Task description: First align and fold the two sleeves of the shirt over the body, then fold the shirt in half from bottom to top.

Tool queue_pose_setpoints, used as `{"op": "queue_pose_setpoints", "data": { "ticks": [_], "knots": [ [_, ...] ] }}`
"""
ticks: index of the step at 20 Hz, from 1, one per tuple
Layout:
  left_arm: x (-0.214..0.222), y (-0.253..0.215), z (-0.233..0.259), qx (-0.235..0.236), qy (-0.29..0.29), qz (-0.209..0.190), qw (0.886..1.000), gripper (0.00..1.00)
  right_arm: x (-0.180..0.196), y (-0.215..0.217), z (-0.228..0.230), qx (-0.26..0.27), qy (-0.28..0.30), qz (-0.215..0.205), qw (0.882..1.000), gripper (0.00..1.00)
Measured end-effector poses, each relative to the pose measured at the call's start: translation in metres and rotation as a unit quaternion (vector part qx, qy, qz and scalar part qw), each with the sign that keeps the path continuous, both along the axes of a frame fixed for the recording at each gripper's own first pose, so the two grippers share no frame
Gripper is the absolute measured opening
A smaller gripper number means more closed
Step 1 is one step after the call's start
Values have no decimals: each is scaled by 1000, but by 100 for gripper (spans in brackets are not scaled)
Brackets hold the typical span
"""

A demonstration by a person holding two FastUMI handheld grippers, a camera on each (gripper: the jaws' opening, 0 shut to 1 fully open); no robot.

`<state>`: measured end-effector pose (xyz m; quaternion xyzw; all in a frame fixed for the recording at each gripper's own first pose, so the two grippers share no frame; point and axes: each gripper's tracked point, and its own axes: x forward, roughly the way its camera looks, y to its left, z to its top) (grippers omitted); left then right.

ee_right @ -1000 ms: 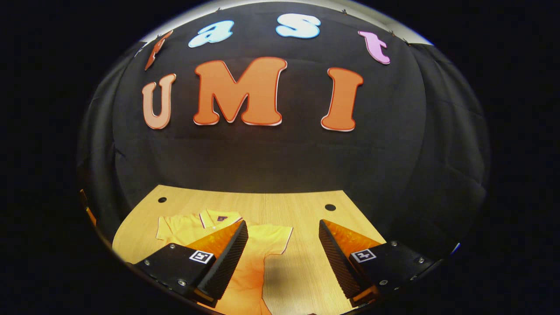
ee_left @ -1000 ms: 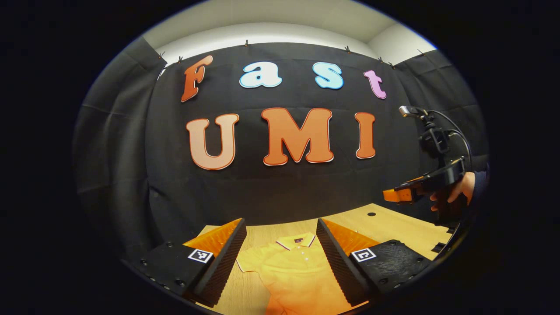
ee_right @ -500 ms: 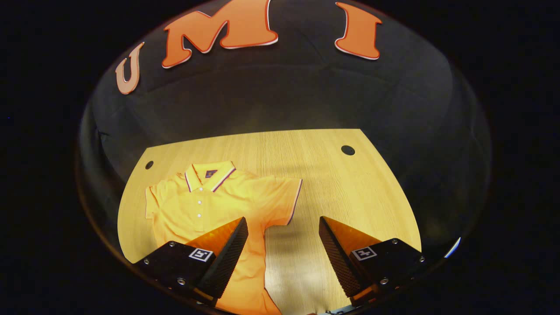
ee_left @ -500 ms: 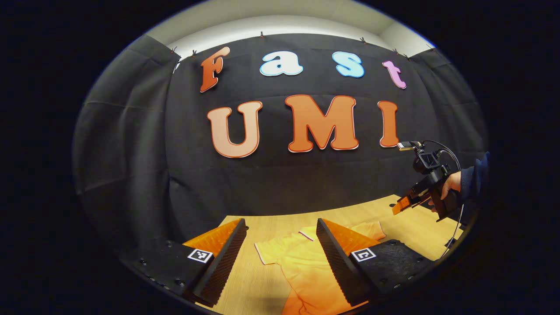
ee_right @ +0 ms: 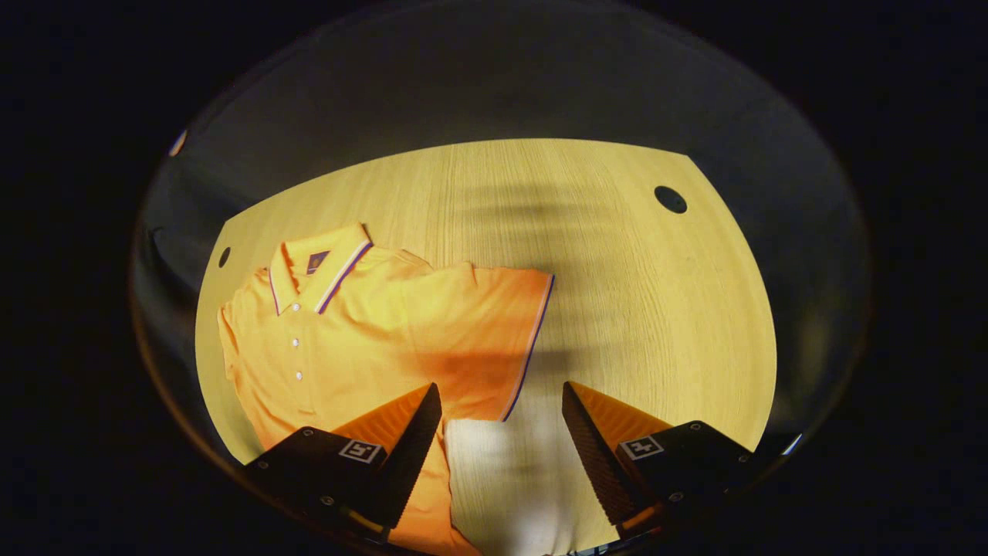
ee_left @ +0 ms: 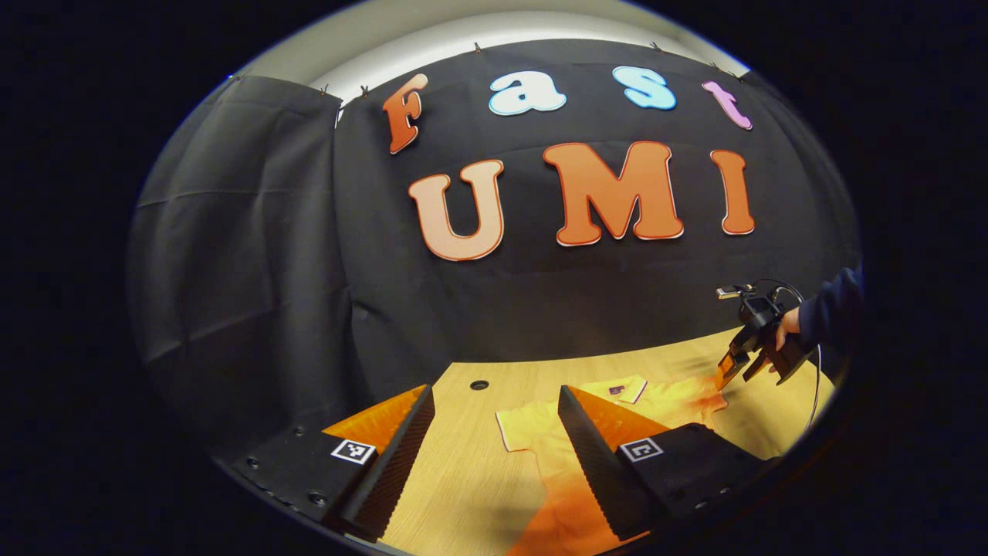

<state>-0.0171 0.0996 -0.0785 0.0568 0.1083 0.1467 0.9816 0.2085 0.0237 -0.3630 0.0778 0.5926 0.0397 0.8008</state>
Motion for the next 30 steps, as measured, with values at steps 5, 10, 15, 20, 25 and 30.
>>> {"op": "queue_pose_setpoints", "data": {
  "ticks": [5, 10, 15, 20, 25, 30],
  "knots": [
    [-2, -1, -20, -7, 38, 29, 999, 99, 8, -4, -29, 2, 54, -7, 998, 78],
    [-2, -8, -28, -10, 51, 39, 998, 99, 6, 8, -47, 24, 89, -9, 996, 56],
    [-12, -12, -37, -14, 61, 50, 997, 99, 8, 7, -51, -16, 84, 22, 996, 52],
    [-21, -12, -45, -26, 66, 64, 995, 100, 7, 14, -46, -9, 70, 42, 997, 17],
    [-34, -5, -54, -36, 75, 82, 993, 99, 24, 26, -24, 28, 23, 31, 999, 5],
    [-27, -2, -51, -36, 74, 88, 993, 100, 27, 52, 8, 40, -9, 63, 997, 5]
  ]
}}
